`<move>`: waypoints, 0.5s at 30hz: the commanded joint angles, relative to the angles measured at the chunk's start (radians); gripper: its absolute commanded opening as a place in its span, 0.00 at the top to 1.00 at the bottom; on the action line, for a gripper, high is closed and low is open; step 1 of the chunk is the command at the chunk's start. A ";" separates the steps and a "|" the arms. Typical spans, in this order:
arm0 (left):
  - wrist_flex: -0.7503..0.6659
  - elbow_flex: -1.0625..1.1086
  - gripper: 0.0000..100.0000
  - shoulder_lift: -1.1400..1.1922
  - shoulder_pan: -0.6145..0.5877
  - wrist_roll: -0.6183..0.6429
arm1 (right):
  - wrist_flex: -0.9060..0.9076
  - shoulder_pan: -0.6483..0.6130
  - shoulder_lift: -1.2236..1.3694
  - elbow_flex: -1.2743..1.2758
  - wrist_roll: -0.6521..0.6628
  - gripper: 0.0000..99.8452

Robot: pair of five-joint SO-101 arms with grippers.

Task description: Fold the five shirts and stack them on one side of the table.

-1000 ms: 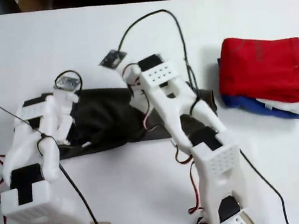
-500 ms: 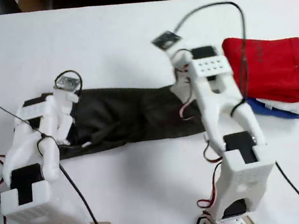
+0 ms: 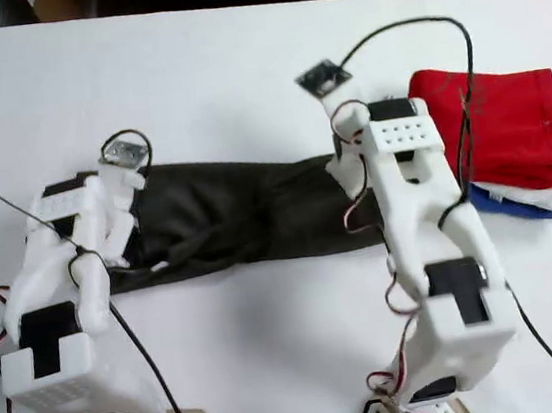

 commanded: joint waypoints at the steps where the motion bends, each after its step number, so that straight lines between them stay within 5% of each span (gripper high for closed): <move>1: -0.018 -0.005 0.97 -0.005 0.009 0.003 | 0.007 -0.010 -0.163 0.008 -0.002 0.98; 15: 0.381 -0.400 0.97 -0.077 -0.035 0.101 | -0.361 -0.030 -0.122 0.470 0.000 0.98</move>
